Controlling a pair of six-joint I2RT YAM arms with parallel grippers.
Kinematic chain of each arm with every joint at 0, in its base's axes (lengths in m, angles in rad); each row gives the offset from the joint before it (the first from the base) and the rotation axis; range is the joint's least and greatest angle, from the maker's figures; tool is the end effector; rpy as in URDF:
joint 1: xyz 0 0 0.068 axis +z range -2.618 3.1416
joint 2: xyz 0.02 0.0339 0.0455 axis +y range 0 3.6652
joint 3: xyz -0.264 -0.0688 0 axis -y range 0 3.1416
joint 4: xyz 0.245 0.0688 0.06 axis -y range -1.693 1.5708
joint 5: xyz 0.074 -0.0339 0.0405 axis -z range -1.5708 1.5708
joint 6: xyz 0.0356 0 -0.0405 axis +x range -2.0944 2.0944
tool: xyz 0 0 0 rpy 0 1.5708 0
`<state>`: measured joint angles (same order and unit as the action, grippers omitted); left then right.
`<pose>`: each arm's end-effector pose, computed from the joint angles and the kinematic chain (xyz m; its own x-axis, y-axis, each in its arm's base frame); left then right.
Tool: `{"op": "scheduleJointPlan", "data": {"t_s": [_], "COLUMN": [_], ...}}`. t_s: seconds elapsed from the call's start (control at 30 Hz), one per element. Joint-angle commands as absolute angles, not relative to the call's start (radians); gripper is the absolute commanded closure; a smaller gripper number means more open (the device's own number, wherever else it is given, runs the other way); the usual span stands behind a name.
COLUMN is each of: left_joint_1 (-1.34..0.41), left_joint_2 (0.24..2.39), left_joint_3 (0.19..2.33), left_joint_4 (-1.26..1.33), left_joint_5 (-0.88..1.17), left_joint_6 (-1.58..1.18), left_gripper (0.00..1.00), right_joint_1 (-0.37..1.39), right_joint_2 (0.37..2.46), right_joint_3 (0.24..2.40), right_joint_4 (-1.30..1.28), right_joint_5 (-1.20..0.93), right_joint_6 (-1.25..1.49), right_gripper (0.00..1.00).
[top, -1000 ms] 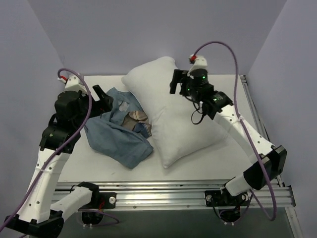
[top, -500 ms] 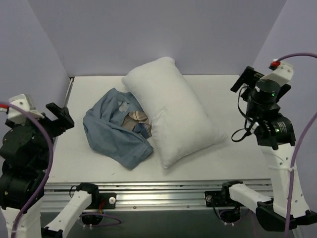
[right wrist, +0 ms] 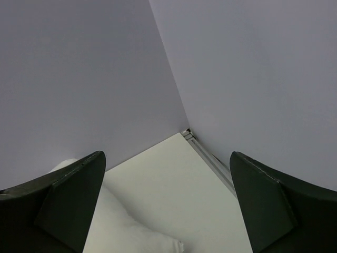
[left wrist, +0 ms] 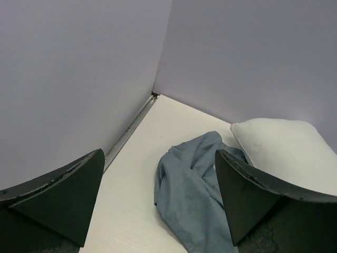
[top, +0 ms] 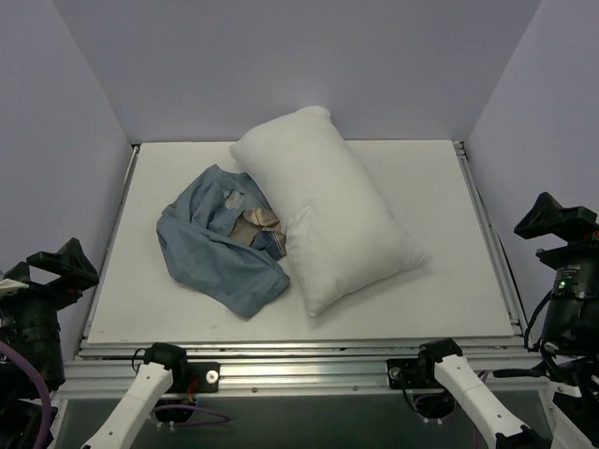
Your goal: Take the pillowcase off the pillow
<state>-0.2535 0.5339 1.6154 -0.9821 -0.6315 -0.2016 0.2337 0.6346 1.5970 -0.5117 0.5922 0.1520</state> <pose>-0.0362 0.0311 0.5025 0.1675 -0.2103 -0.9632 -0.3396 0.9049 -0.2566 -0.0038 -0.0213 0.5504 0.4638 0.2395 -0.8529 0.2291 0.8976 0.3766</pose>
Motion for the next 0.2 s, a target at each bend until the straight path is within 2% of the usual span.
{"op": "scheduleJointPlan", "data": {"t_s": [0.0,0.17], "left_joint_1": [-0.281,-0.288], "left_joint_2": [0.526,0.512], "left_joint_3": [1.608,1.591], "left_joint_4": [-1.02,-1.02], "left_joint_5": [-0.672,-0.689], "left_joint_6": [-0.195,-0.199], "left_gripper": [0.06,0.06], "right_joint_1": [0.264,0.285], "right_joint_2": [0.632,0.627], "right_joint_3": [1.585,1.559], "right_joint_4": [-0.523,-0.52], "right_joint_5": [0.637,0.653], "right_joint_6": [0.11,0.117], "right_gripper": [0.01,0.01]}}
